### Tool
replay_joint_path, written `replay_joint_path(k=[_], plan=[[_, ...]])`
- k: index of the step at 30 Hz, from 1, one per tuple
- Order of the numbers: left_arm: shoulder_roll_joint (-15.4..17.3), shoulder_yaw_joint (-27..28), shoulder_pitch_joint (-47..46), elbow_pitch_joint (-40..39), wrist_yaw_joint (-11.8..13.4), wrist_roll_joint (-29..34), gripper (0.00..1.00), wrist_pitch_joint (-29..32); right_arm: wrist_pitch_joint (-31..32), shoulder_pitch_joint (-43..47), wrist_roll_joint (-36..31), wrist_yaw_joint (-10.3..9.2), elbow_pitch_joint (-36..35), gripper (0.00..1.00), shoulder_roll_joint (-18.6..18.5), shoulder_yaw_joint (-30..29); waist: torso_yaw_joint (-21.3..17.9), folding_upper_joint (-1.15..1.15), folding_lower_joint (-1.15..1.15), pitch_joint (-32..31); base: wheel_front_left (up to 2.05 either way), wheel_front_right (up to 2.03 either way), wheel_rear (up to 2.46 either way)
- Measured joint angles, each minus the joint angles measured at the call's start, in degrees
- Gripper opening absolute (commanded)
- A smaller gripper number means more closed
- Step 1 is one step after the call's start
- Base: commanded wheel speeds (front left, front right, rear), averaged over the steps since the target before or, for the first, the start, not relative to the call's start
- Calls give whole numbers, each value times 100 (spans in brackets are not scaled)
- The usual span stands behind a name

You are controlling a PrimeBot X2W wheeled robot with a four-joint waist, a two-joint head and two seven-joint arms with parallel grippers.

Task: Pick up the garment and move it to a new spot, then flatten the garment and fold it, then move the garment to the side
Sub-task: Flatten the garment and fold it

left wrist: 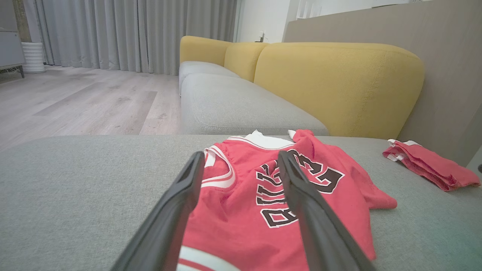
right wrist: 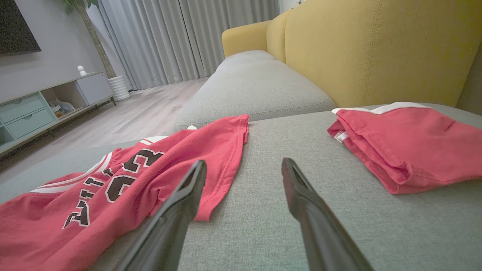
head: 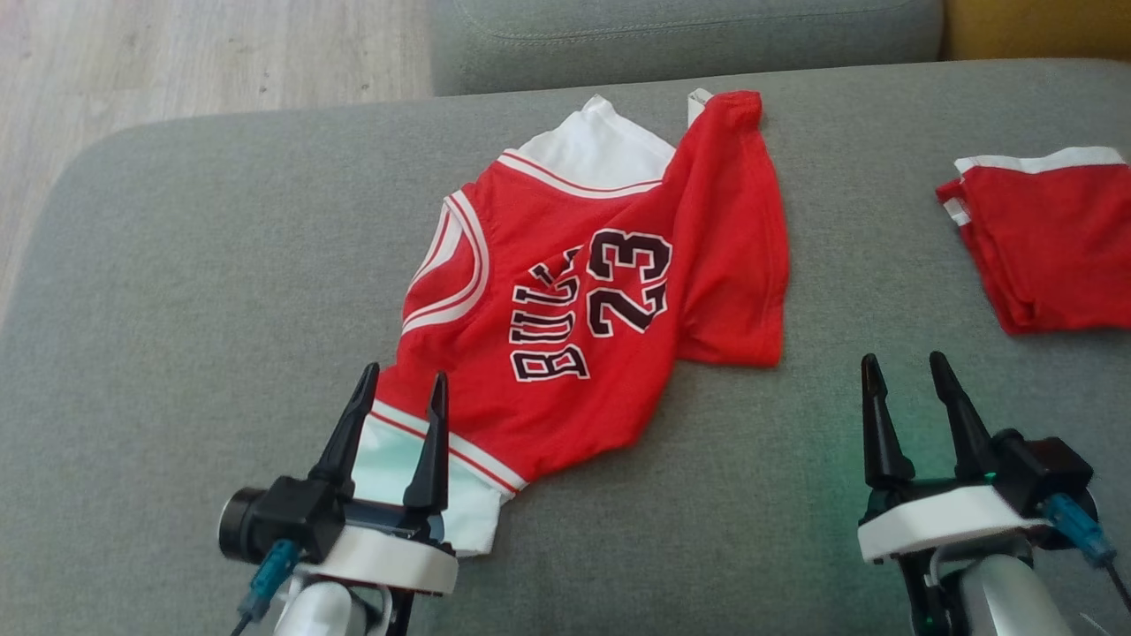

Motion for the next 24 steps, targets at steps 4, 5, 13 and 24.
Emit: replay_joint_path(k=[4,5,13,24], plan=[[0,-25,0,0,-47,0,100,0,0,-16,-38,0,4,100,0,-1,71,0,0,13,0,0,0],[-1,-33,0,3,-46,-1,100,0,0,-29,-82,0,54,100,0,-2,100,0,0,15,0,0,0],[-2,-215,-36,26,-51,0,100,0,315,-488,-51,0,849,100,-1,29,463,0,1,189,0,0,0],[-1,-405,-237,130,-48,-44,100,0,896,-1291,58,0,2043,100,-9,-289,1102,0,1,533,0,0,0]])
